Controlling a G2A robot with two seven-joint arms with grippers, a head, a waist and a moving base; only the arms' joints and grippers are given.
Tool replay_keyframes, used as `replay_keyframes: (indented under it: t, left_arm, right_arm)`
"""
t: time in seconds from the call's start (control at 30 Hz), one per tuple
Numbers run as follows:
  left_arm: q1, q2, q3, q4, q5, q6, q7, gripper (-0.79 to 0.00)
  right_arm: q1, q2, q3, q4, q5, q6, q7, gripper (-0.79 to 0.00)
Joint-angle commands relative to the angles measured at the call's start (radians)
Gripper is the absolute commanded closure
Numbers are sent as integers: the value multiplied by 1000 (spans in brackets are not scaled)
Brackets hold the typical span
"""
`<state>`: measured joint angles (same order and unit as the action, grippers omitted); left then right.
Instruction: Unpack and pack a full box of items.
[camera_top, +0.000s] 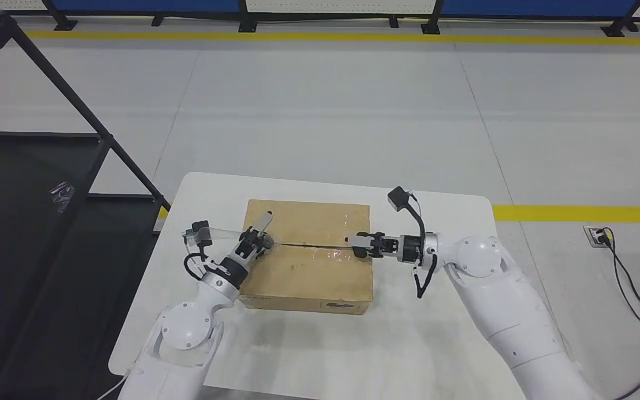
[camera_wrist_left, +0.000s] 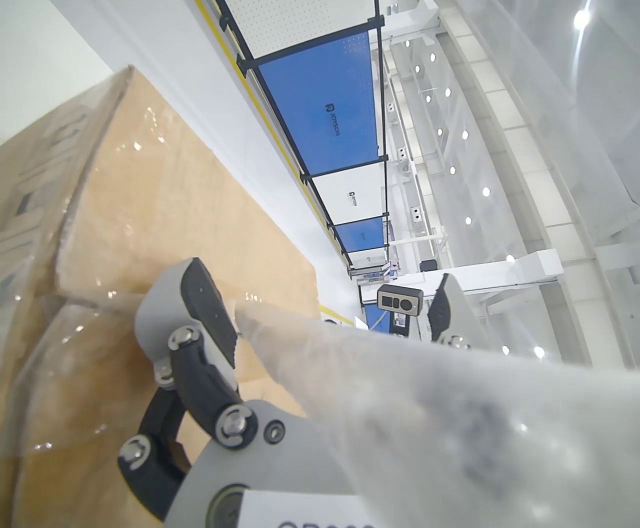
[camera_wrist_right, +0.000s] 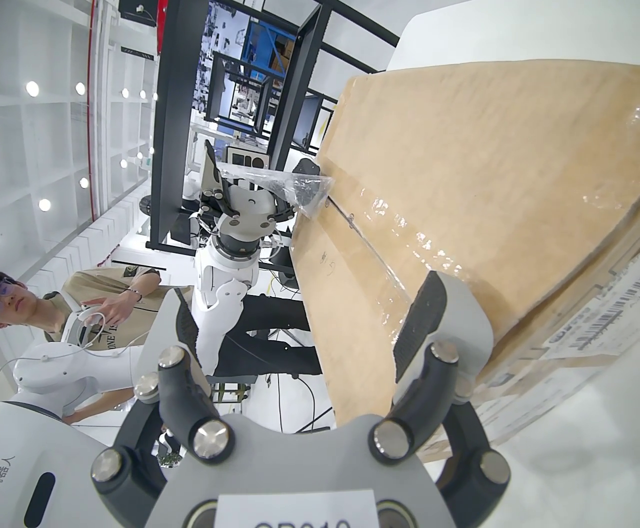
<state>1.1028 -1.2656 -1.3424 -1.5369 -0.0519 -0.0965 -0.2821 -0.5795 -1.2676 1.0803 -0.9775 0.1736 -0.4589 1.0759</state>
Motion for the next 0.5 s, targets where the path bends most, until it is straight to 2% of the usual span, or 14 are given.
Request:
replay_keyframes:
  t: [0.0, 0.2, 0.47]
  left_arm:
    - [-3, 0, -1, 13, -13, 0, -11, -785]
    - [-13, -1, 3, 31, -20, 2, -29, -785]
    - [-14, -5, 23, 14, -6, 8, -22, -785]
  right_arm:
    - [-2, 1, 1, -2, 1, 0, 0, -785]
    - [-9, 6, 4, -12, 0, 4, -4, -785]
    - [-14, 9, 2, -15, 3, 2, -5, -785]
